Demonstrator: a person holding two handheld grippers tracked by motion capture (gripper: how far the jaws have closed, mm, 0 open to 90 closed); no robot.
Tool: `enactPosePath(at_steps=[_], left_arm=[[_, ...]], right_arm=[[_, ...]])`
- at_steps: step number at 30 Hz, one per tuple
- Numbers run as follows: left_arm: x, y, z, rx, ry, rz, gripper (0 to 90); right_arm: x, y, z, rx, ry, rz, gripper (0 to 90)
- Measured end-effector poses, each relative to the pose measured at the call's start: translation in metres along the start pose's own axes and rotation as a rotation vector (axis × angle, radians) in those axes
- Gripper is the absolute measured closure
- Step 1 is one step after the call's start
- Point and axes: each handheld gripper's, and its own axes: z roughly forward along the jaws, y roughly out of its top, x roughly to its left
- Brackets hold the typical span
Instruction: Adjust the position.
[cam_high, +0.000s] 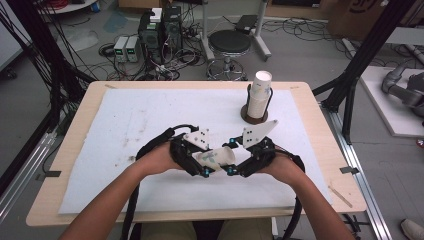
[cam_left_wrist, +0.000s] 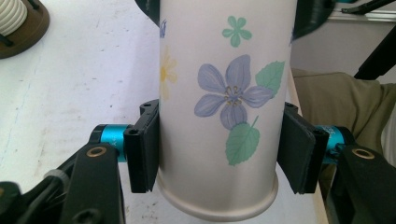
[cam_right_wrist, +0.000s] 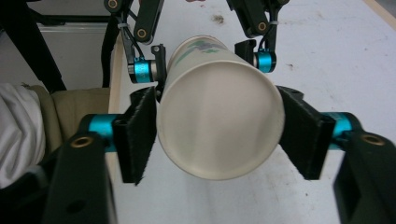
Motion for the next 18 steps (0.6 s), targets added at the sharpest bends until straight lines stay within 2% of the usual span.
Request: enactPosePath(at_steps=[4, 7, 8, 9, 10, 13, 17, 18], left_arm=[[0.0, 0.0, 0.001, -0.005, -0.009, -0.001, 38.3], [-0.001, -0.001, 0.002, -0.003, -0.018, 0.001, 38.3], [-0.001, -0.002, 0.002, -0.006, -0.021, 0.005, 35.7], [-0.001, -0.003, 0.003, -0.021, -0.015, -0.002, 35.7], [-0.001, -0.005, 0.002, -0.042, -0.012, -0.004, 32.1], [-0.002, -0.015, 0.0, -0.121, 0.009, -0.071, 15.2], [-0.002, -0.029, -0.006, -0.215, 0.026, -0.125, 15.0], [-0.002, -0.033, -0.008, -0.252, 0.03, -0.138, 15.0]], right_arm=[[-0.002, -0.001, -0.002, -0.012, 0.01, -0.013, 36.8], [-0.001, -0.001, -0.001, -0.005, 0.027, -0.006, 37.5], [-0.001, -0.002, -0.001, -0.002, 0.033, 0.002, 37.7], [-0.001, -0.002, -0.001, -0.002, 0.033, 0.002, 37.7], [-0.002, -0.002, -0.002, -0.003, 0.034, 0.004, 37.8], [-0.002, -0.002, -0.005, -0.013, 0.022, 0.019, 37.8], [-0.003, -0.006, -0.011, -0.048, 0.012, 0.041, 37.8], [-0.003, -0.008, -0.012, -0.051, 0.006, 0.042, 37.8]])
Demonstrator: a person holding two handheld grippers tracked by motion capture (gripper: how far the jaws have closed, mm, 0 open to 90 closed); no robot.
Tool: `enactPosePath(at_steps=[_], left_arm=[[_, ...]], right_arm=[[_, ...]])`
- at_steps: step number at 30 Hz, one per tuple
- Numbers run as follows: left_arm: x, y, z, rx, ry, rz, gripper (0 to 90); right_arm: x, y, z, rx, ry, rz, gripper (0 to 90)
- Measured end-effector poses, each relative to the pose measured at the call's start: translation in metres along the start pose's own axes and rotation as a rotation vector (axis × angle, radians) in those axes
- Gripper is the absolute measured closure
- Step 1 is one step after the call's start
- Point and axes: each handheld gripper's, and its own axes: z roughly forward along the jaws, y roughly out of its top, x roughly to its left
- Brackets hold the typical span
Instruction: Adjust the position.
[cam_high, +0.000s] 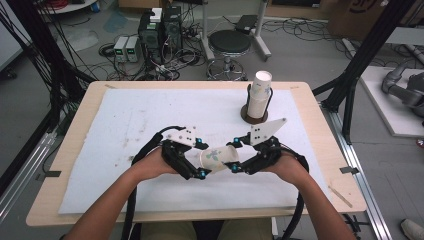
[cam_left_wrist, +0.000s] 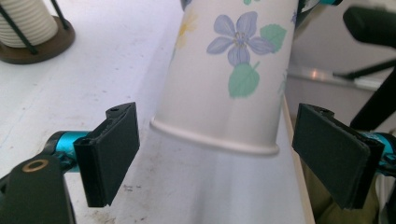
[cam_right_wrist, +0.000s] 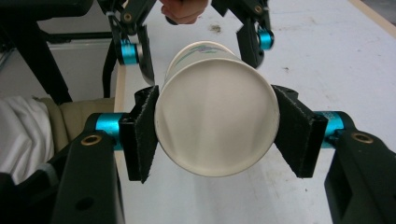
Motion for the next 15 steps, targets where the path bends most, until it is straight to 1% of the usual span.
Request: enactPosePath(at_steps=[2, 3, 6, 7, 10, 12, 15], left_arm=[[0.0, -0.005, -0.004, -0.043, 0.005, -0.019, 15.1], [0.0, -0.007, -0.006, -0.075, 0.008, -0.035, 15.1], [-0.001, -0.012, -0.009, -0.145, 0.013, -0.057, 15.1], [0.0, -0.013, -0.011, -0.165, 0.021, -0.06, 15.3], [-0.001, -0.014, -0.012, -0.203, 0.032, -0.059, 15.3], [-0.002, -0.015, -0.013, -0.232, 0.033, -0.065, 15.3], [-0.002, -0.016, -0.012, -0.243, 0.041, -0.064, 15.3]], right_arm=[[0.0, -0.004, -0.002, -0.009, -0.006, 0.011, 37.7], [0.0, -0.005, -0.003, -0.012, -0.008, 0.012, 37.8], [0.001, -0.011, -0.006, -0.034, -0.011, 0.028, 37.8], [0.002, -0.013, -0.007, -0.041, -0.017, 0.032, 37.7], [0.004, -0.02, -0.009, -0.077, -0.034, 0.041, 37.7], [0.006, -0.025, -0.01, -0.108, -0.042, 0.057, 37.7], [0.008, -0.032, -0.012, -0.148, -0.055, 0.068, 37.7]])
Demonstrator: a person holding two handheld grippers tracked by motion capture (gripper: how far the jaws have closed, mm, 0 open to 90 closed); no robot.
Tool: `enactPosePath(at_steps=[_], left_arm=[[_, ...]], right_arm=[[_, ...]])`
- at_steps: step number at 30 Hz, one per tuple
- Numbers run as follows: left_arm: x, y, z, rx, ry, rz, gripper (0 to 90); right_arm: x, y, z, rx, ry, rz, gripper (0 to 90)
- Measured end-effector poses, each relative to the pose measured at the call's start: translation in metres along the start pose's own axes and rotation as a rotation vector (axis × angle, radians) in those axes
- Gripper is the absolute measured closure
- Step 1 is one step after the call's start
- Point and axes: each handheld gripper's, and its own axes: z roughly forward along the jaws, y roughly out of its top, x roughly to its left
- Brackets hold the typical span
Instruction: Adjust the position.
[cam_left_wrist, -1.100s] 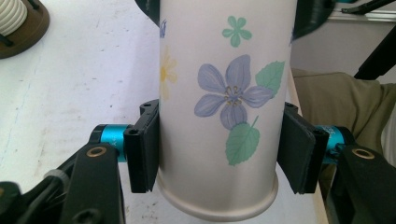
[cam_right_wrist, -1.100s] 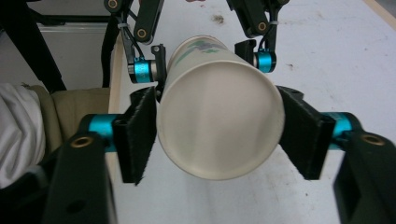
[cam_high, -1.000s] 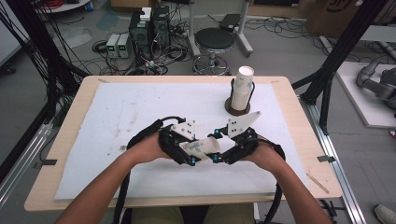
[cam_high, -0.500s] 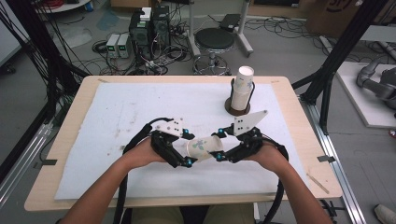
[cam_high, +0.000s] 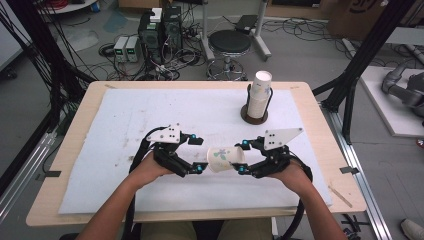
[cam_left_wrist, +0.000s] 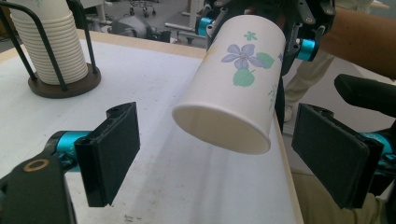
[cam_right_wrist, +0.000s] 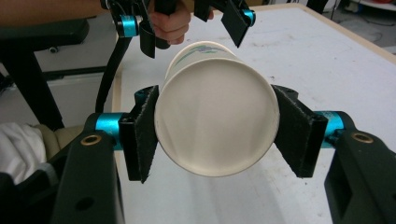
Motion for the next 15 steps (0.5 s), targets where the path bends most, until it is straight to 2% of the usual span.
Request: enactPosePath(at_steps=[8, 15], left_arm=[[0.001, -0.005, 0.004, -0.016, -0.001, -0.005, 15.3], [0.0, -0.003, 0.009, -0.037, -0.015, -0.001, 15.2]], right_arm=[[0.004, -0.012, -0.003, -0.094, -0.014, 0.022, 37.7], [0.005, -0.014, -0.005, -0.122, -0.018, 0.023, 37.7]])
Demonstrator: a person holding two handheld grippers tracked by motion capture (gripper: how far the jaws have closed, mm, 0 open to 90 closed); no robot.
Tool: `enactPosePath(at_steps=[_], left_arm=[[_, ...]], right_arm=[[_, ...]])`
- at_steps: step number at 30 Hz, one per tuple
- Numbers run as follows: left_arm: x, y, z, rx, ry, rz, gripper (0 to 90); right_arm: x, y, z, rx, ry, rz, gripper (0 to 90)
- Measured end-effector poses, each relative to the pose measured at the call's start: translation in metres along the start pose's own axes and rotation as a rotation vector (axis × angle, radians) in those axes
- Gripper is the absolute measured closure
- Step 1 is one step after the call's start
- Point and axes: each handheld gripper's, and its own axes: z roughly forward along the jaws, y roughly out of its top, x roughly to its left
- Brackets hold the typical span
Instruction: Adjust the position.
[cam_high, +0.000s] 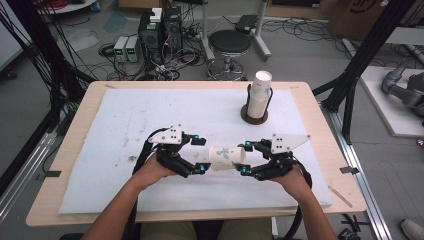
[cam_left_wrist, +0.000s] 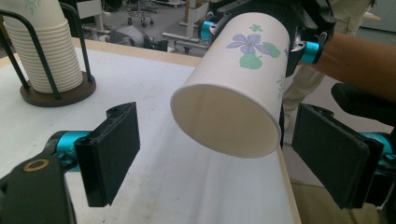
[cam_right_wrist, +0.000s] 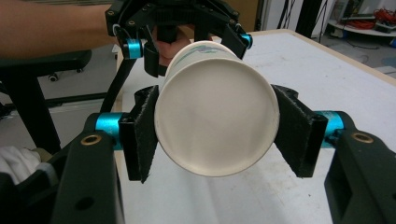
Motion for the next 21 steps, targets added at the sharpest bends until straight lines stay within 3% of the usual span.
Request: enactPosePath(at_steps=[14, 21], left_arm=[[-0.001, -0.001, 0.015, -0.043, -0.054, 0.015, 17.7], [-0.003, -0.003, 0.019, -0.071, -0.081, 0.018, 21.0]], right_arm=[[0.0, -0.001, 0.002, -0.034, 0.036, 0.019, 37.7], [-0.003, -0.002, 0.001, -0.081, 0.069, 0.049, 37.8]])
